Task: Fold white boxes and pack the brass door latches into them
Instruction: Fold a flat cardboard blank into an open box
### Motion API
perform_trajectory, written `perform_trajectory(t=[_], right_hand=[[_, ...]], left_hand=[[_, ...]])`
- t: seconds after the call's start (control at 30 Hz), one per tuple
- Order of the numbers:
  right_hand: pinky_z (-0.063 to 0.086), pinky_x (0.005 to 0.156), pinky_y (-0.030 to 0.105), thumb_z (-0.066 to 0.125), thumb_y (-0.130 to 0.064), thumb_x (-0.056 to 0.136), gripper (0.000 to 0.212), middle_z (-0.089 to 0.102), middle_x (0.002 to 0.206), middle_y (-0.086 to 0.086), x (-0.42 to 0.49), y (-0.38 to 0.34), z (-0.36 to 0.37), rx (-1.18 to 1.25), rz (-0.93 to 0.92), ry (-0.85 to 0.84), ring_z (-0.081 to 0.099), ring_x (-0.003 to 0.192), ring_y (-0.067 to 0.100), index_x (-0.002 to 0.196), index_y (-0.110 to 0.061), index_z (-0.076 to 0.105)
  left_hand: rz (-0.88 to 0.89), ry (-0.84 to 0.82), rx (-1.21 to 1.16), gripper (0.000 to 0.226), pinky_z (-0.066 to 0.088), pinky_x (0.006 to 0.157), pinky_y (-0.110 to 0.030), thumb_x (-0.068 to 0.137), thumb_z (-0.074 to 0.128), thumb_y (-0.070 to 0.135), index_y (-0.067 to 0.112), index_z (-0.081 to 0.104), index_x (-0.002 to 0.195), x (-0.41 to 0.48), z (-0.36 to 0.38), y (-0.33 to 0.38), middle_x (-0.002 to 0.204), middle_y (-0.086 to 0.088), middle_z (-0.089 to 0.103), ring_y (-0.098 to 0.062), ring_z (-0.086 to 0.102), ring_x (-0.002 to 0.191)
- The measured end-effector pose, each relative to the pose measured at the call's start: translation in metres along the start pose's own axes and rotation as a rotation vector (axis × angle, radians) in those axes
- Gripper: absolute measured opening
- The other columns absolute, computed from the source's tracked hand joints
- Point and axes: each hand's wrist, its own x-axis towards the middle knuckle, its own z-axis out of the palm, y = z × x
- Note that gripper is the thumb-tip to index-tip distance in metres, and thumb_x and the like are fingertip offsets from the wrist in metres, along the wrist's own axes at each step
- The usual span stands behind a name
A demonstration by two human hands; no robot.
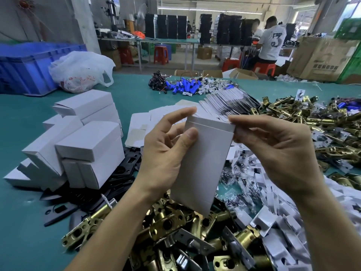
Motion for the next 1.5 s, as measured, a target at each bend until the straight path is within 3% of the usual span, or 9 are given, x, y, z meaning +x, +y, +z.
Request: perform_trajectory(t=[0.13,0.3,0.67,0.87,1.07,1.2,1.3,1.37,1.5], right_hand=[[0.06,0.08,0.035,0.068,-0.002,0.089,0.027,0.074,0.101,0.0,0.001,0.004,-0.003,-0.205,-0.18,0.0,0.073,0.09,0.014,0.112,-0.016,0.068],[0.056,0.073,0.031,0.068,-0.004,0.09,0.018,0.073,0.095,0.0,0.002,0.005,-0.006,-0.394,-0.327,0.009,0.069,0.084,0.008,0.106,-0.01,0.072],[0.06,0.073,0.028,0.062,-0.02,0.084,0.024,0.071,0.105,-0.007,-0.002,0.003,0.003,-0.105,-0.049,-0.092,0.069,0.098,0.013,0.105,-0.03,0.07],[0.059,0.067,0.056,0.08,-0.019,0.074,0.027,0.072,0.096,0.009,-0.005,0.004,0.021,0.21,0.163,-0.056,0.069,0.084,0.037,0.098,-0.027,0.073],[0.062,0.066,0.034,0.074,-0.028,0.077,0.037,0.073,0.106,0.001,-0.004,0.004,0.023,0.36,0.277,-0.173,0.075,0.082,0.025,0.112,-0.039,0.07],[0.062,0.075,0.045,0.08,-0.021,0.079,0.081,0.067,0.12,0.007,-0.009,0.011,0.027,0.28,0.411,-0.343,0.074,0.094,0.026,0.139,-0.056,0.039],[0.061,0.074,0.05,0.076,-0.016,0.083,0.055,0.07,0.109,-0.001,-0.012,0.017,0.033,0.119,0.414,-0.418,0.071,0.097,0.02,0.132,-0.028,0.054],[0.06,0.074,0.051,0.074,-0.013,0.083,0.04,0.071,0.101,-0.003,-0.011,0.021,0.032,0.024,0.393,-0.351,0.069,0.094,0.019,0.119,-0.024,0.062],[0.048,0.064,0.034,0.071,-0.001,0.083,0.047,0.069,0.091,-0.008,-0.012,0.031,0.028,-0.325,0.252,-0.172,0.06,0.078,0.011,0.114,-0.036,0.063]], left_hand=[[-0.003,-0.005,0.018,0.037,0.058,0.074,-0.026,0.083,0.068,0.034,0.035,0.064,0.12,0.0,0.001,0.0,0.108,-0.004,0.077,-0.013,0.073,0.091],[0.006,-0.008,0.037,0.035,0.058,0.073,-0.027,0.087,0.065,0.026,0.031,0.062,0.121,-0.002,0.004,0.0,0.108,-0.005,0.077,-0.014,0.073,0.091],[0.056,0.027,0.055,0.025,0.059,0.065,-0.028,0.088,0.063,0.022,0.027,0.062,0.113,-0.001,0.003,-0.001,0.102,0.0,0.078,-0.016,0.074,0.083],[0.085,0.009,0.072,0.014,0.058,0.059,-0.031,0.091,0.062,0.021,0.024,0.061,0.104,-0.002,0.003,0.0,0.096,-0.008,0.073,-0.02,0.07,0.075],[0.118,0.055,0.096,0.008,0.057,0.06,-0.035,0.094,0.063,0.023,0.027,0.061,0.101,0.001,0.0,0.0,0.092,-0.007,0.073,-0.017,0.067,0.075],[0.096,0.226,-0.03,0.011,0.055,0.057,-0.034,0.087,0.064,0.031,0.029,0.058,0.097,0.004,-0.001,0.003,0.087,0.004,0.074,-0.01,0.066,0.074],[0.067,0.315,-0.137,0.011,0.05,0.055,-0.03,0.09,0.061,0.024,0.024,0.053,0.096,0.008,-0.003,0.006,0.077,0.009,0.07,-0.006,0.062,0.067],[0.043,0.311,-0.054,0.013,0.048,0.064,-0.038,0.096,0.064,0.025,0.027,0.052,0.092,0.008,-0.004,0.005,0.079,0.009,0.068,-0.009,0.062,0.074],[-0.129,0.198,0.149,0.063,0.055,0.091,-0.046,0.058,0.08,0.074,0.034,0.045,0.092,0.003,-0.005,0.008,0.107,0.0,0.064,-0.023,0.068,0.106]])
